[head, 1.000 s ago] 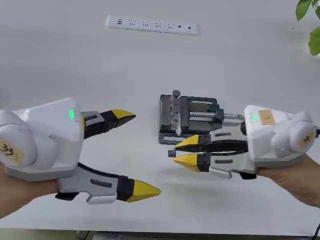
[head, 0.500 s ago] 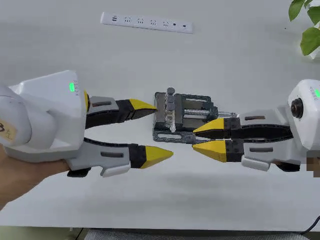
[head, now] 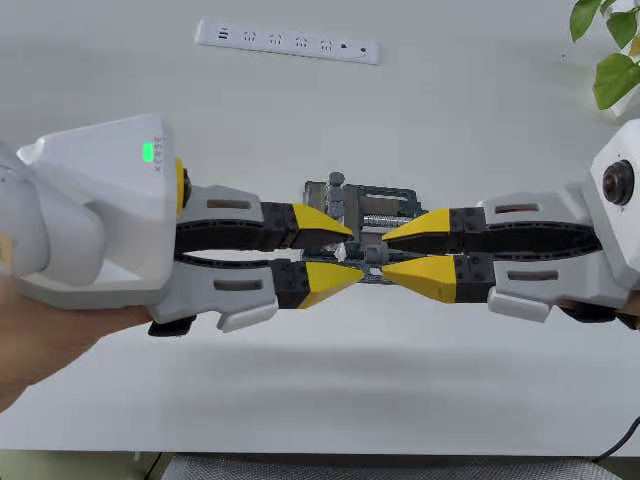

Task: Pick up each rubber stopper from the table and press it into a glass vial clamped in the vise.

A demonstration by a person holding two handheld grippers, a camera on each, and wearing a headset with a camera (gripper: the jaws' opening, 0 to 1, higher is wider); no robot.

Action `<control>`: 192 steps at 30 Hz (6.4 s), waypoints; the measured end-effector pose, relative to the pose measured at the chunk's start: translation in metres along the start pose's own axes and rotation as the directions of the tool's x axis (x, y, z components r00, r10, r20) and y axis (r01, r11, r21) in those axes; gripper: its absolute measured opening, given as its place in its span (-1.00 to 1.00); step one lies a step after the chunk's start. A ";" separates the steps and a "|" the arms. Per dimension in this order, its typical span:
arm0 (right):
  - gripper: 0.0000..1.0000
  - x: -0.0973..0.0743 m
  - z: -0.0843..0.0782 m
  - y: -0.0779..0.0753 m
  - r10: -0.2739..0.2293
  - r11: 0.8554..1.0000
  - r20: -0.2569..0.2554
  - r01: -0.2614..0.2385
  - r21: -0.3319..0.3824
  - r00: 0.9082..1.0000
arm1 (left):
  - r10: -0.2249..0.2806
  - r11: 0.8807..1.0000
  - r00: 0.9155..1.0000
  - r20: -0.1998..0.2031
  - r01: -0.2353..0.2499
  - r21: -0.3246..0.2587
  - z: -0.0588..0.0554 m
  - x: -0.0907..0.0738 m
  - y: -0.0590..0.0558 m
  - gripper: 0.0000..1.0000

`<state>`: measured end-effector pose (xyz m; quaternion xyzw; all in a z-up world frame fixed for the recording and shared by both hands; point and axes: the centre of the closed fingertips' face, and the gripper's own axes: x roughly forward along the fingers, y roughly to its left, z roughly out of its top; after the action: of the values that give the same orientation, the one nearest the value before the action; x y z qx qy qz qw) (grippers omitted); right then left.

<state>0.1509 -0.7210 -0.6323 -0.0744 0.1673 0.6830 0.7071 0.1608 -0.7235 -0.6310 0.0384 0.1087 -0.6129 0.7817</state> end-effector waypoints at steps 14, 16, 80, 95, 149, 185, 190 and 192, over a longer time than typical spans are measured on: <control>-0.87 0.001 0.004 -0.001 0.006 1.000 0.013 -0.006 -0.001 1.000 | -0.016 1.000 1.000 0.026 0.016 0.005 0.009 0.001 -0.002 -0.90; -0.87 0.001 0.004 -0.001 0.007 1.000 0.013 -0.007 -0.001 1.000 | -0.017 1.000 0.999 0.030 0.017 0.002 0.010 0.001 -0.002 -0.91; -0.88 -0.004 0.023 0.004 0.028 0.999 0.019 -0.027 -0.019 0.999 | -0.076 0.988 0.984 0.161 0.096 -0.119 0.026 -0.012 -0.005 -0.93; -0.89 -0.001 0.020 -0.005 -0.011 1.000 -0.019 0.011 0.006 1.000 | -0.045 0.991 0.989 0.139 0.061 -0.116 0.014 -0.014 -0.002 -0.77; -0.89 0.051 -0.099 -0.115 -0.077 0.996 -0.766 0.008 -0.094 0.638 | 0.194 0.979 0.972 -0.130 -0.200 -0.032 -0.095 -0.040 0.044 0.76; -0.89 0.056 -0.124 -0.122 -0.042 0.998 -0.837 -0.020 -0.063 0.546 | 0.202 0.978 0.976 -0.078 -0.205 -0.039 -0.096 -0.041 0.047 0.80; -0.89 0.058 -0.124 -0.121 -0.051 0.995 -0.856 -0.043 -0.085 0.514 | 0.201 0.978 0.977 -0.072 -0.205 -0.042 -0.093 -0.041 0.046 0.79; -0.89 0.057 -0.123 -0.121 -0.054 0.995 -0.862 -0.048 -0.090 0.504 | 0.202 0.978 0.977 -0.071 -0.205 -0.046 -0.093 -0.042 0.046 0.78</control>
<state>0.2547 -0.7150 -0.7817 -0.4411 0.4620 0.5614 0.5261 0.1849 -0.6547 -0.7157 0.0489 0.1459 -0.5250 0.8371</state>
